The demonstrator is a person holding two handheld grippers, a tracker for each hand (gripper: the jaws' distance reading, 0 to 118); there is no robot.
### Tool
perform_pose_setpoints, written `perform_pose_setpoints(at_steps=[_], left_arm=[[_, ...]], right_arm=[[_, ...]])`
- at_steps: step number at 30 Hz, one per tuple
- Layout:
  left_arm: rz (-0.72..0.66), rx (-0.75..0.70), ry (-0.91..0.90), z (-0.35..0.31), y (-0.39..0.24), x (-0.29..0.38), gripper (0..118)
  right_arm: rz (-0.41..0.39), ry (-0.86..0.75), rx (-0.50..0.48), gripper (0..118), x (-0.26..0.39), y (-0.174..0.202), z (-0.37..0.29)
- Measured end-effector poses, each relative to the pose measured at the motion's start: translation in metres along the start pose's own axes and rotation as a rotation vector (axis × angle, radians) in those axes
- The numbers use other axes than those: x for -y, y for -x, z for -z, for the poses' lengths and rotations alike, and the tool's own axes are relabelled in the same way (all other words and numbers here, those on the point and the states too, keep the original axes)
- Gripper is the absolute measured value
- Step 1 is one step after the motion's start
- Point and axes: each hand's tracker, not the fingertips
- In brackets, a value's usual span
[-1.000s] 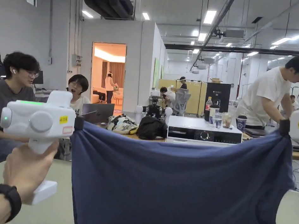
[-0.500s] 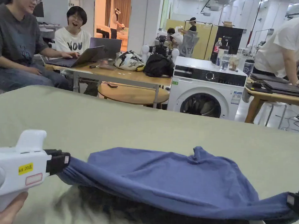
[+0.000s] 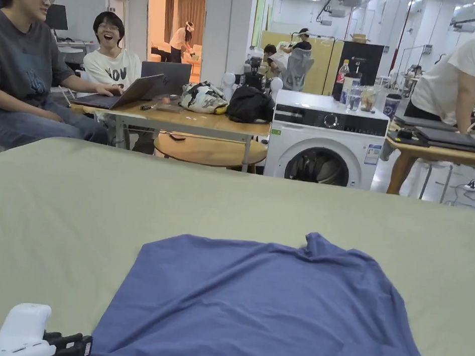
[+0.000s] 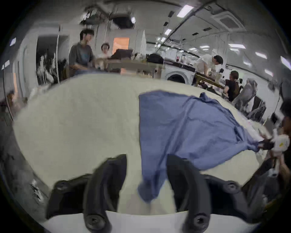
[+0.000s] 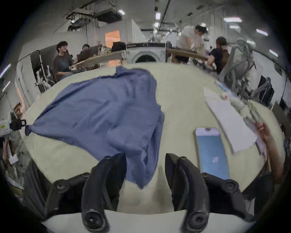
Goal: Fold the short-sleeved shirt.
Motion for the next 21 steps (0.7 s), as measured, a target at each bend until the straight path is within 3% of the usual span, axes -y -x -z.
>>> perform_pose_setpoints(at_steps=[4,8,11,12,15,16,21], left_arm=[[0.034,0.069,-0.197,-0.006,-0.025,-0.068,69],[0.030,0.123,-0.299,0.001,-0.061,-0.125,69],[0.049,0.142,-0.302,0.009,-0.081,-0.140,68],[0.076,0.176,-0.291,0.010,-0.088,-0.141,65],[0.115,0.207,-0.298,0.009,-0.101,-0.139,2],[0.116,0.207,-0.295,0.009,-0.105,-0.138,0],[0.089,0.255,-0.286,0.003,-0.095,-0.131,0]], right_arm=[[-0.103,-0.164,-0.002,57,-0.050,0.030,-0.012],[-0.094,-0.296,-0.090,58,-0.098,0.071,-0.008],[-0.106,-0.350,-0.094,58,-0.113,0.097,0.001],[-0.115,-0.349,-0.109,55,-0.117,0.104,0.003],[-0.117,-0.355,-0.147,7,-0.115,0.122,0.005],[-0.128,-0.358,-0.132,0,-0.113,0.129,0.007],[-0.184,-0.343,-0.112,0,-0.104,0.143,0.009]])
